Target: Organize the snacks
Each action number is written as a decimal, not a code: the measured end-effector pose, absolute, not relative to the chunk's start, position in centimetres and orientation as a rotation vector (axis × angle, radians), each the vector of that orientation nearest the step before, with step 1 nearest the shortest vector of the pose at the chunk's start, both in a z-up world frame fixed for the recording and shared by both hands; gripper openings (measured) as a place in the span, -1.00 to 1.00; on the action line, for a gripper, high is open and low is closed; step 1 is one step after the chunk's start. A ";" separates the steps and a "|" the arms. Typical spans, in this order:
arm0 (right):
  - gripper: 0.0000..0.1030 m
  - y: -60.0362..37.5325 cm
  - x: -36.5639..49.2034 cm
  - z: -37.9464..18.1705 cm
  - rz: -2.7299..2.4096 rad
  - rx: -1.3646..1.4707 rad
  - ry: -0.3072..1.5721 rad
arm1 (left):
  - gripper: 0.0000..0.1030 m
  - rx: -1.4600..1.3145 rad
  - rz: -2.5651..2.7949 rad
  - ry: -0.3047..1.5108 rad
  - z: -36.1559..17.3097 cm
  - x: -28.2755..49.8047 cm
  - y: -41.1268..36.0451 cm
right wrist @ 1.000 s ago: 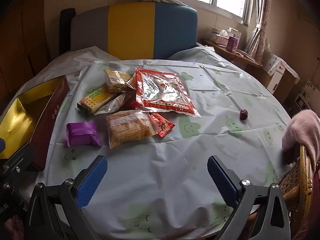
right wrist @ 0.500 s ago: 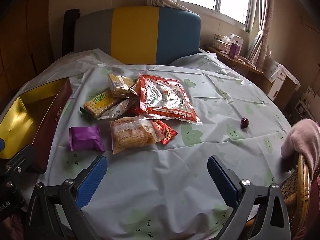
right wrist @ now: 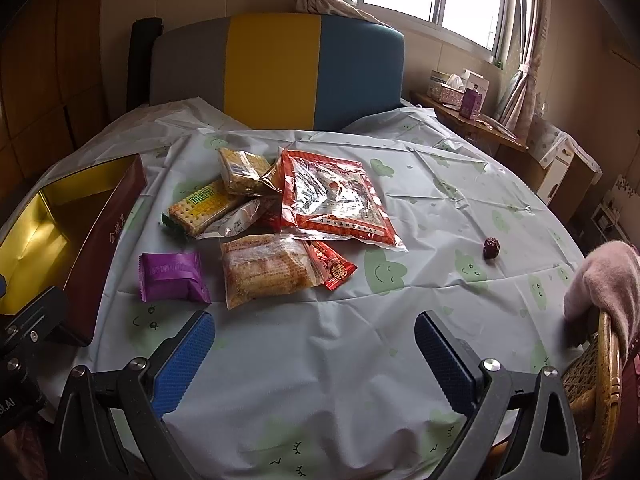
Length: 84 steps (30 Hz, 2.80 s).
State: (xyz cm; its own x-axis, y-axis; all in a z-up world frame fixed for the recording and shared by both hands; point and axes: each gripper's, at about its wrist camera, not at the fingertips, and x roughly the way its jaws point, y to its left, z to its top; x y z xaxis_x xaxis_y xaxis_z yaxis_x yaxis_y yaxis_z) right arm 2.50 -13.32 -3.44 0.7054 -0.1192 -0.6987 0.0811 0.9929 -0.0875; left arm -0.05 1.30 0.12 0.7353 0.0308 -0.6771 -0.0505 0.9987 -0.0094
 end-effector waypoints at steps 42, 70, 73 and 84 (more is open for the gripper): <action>0.97 -13.2 2.4 -3.1 -0.109 -0.053 0.767 | 0.98 -0.021 0.043 0.723 0.6 -0.4 1.2; 0.97 -15.9 4.4 -0.6 -0.123 -0.029 0.728 | 0.98 -0.020 0.033 0.733 0.7 -0.2 0.8; 0.97 -17.8 6.2 0.3 -0.113 -0.001 0.749 | 0.98 -0.022 0.019 0.746 0.5 0.2 0.7; 0.92 -28.0 15.0 1.0 -0.249 0.086 0.827 | 0.56 -0.028 -0.111 0.826 0.3 2.9 -0.4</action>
State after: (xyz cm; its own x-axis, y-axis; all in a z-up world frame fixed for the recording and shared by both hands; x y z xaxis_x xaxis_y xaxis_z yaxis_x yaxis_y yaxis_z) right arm 15.03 -28.00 0.98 0.6495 -0.1858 -0.7374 0.2524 0.9674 -0.0215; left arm 2.86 -0.42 0.27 0.6722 -0.1097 -0.7322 0.0879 0.9938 -0.0682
